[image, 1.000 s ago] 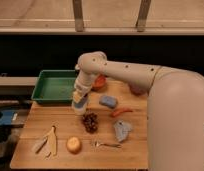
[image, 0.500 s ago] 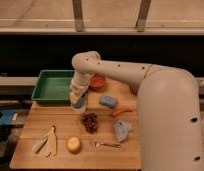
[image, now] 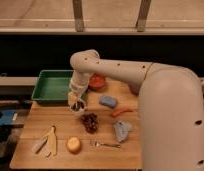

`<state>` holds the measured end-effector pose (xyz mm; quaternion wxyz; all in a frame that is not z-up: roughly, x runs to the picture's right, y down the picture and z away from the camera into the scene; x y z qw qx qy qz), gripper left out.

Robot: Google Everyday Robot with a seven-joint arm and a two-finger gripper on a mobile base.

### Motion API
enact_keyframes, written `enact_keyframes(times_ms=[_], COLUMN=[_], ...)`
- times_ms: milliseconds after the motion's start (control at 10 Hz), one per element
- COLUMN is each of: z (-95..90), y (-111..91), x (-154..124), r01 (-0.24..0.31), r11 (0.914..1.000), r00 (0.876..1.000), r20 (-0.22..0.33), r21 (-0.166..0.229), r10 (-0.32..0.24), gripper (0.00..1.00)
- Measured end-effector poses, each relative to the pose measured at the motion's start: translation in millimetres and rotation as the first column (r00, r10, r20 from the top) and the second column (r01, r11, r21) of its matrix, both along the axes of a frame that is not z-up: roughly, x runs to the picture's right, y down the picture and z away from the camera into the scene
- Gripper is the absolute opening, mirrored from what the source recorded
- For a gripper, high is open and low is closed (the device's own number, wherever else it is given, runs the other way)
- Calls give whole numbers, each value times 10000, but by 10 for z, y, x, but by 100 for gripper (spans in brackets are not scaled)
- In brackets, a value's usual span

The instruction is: Stack cups into tray

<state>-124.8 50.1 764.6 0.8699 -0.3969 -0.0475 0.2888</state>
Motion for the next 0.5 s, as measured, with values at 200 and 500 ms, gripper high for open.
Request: enact_keyframes(times_ms=[200,500], z=[-59,-228], y=[-58,-247], x=[-7,104], r01=[32,-291], r11=[9998,9966], r00=[10000,9990], r20=[-54,-302], r21=[192,765], r10=[-31,315], gripper=[80,80])
